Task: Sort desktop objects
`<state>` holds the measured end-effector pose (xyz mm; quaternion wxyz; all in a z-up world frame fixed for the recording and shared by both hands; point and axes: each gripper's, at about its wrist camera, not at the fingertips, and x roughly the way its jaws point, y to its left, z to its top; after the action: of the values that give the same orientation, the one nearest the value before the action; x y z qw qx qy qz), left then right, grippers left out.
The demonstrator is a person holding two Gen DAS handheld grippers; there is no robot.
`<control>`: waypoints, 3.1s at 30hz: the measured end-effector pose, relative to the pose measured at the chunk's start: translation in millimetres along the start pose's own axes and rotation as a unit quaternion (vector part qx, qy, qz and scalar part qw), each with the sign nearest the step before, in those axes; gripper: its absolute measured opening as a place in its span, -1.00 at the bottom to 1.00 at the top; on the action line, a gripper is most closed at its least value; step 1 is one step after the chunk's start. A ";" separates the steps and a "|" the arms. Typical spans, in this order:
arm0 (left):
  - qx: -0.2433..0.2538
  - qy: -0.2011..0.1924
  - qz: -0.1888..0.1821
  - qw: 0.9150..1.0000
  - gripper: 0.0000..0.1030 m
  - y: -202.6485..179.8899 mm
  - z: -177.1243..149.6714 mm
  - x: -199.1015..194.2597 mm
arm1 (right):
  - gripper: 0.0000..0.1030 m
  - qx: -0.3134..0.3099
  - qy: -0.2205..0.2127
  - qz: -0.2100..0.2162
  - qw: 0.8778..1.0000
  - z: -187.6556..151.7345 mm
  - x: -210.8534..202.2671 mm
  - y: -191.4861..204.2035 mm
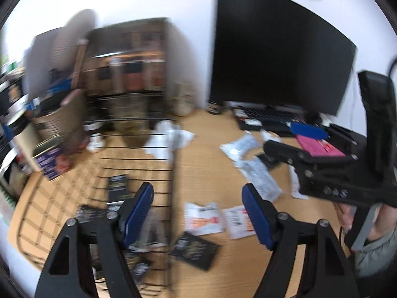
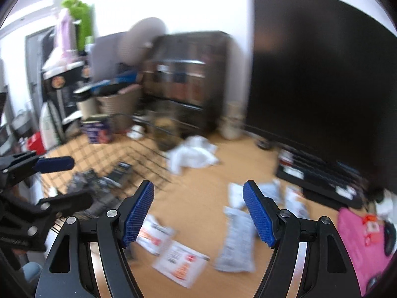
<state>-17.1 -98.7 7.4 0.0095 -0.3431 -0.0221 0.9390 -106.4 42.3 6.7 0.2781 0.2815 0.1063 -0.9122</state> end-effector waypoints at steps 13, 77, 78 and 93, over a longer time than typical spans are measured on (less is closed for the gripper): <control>0.030 0.103 -0.065 0.992 0.51 -84.8 2.9 108.2 | 0.43 0.062 0.043 -0.091 0.993 -41.1 0.5 -114.0; 0.078 0.032 -0.032 0.996 -0.27 -92.7 14.1 31.8 | -0.32 0.090 0.037 -0.084 0.992 -60.8 -66.9 -92.4; 0.076 0.029 -0.031 0.996 -0.27 -91.6 14.4 29.7 | -0.32 0.089 0.036 -0.084 0.992 -61.2 -67.5 -91.9; 0.046 0.009 -0.005 0.999 -0.27 -64.8 12.9 7.3 | -0.32 0.069 0.024 -0.042 0.996 -45.6 -56.0 -67.8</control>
<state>-30.8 -34.2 15.6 0.0300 -0.3507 0.0191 0.9358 -85.7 139.2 4.0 0.2172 0.3168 0.0616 -0.9212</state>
